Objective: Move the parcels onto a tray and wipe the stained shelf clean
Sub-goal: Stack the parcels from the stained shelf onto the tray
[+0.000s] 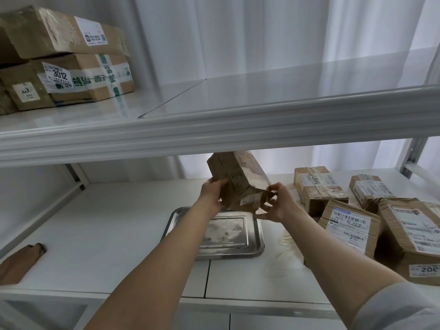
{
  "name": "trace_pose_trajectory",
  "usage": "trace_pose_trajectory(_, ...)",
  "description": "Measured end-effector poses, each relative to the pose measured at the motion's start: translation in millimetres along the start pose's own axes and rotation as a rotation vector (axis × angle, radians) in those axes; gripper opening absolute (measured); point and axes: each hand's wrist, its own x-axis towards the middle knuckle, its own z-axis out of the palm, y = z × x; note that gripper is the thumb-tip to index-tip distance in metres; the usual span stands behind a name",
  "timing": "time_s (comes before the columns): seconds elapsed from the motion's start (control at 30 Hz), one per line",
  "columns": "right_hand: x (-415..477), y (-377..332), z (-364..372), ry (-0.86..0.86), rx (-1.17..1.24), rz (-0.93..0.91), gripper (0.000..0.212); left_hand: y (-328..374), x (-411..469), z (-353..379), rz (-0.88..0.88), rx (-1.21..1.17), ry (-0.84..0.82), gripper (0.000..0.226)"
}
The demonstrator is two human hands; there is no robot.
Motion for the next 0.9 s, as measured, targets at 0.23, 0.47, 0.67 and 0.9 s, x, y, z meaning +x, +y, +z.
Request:
trace_pose_trajectory(0.23, 2, 5, 2, -0.032, 0.027, -0.066, 0.039, 1, 4, -7, 0.043, 0.121, -0.036, 0.034)
trace_pose_trajectory(0.47, 5, 7, 3, -0.008, -0.084, -0.102, 0.060, -4, 11, -17, -0.004, 0.330, -0.067, 0.063)
trace_pose_trajectory(0.67, 4, 7, 5, 0.023, -0.129, -0.099, 0.056, -8, 12, -22, 0.005, 0.363, -0.108, 0.056)
trace_pose_trajectory(0.9, 3, 11, 7, 0.028, -0.148, -0.090, 0.058, -5, 7, -21, 0.074, 0.389, -0.079, 0.059)
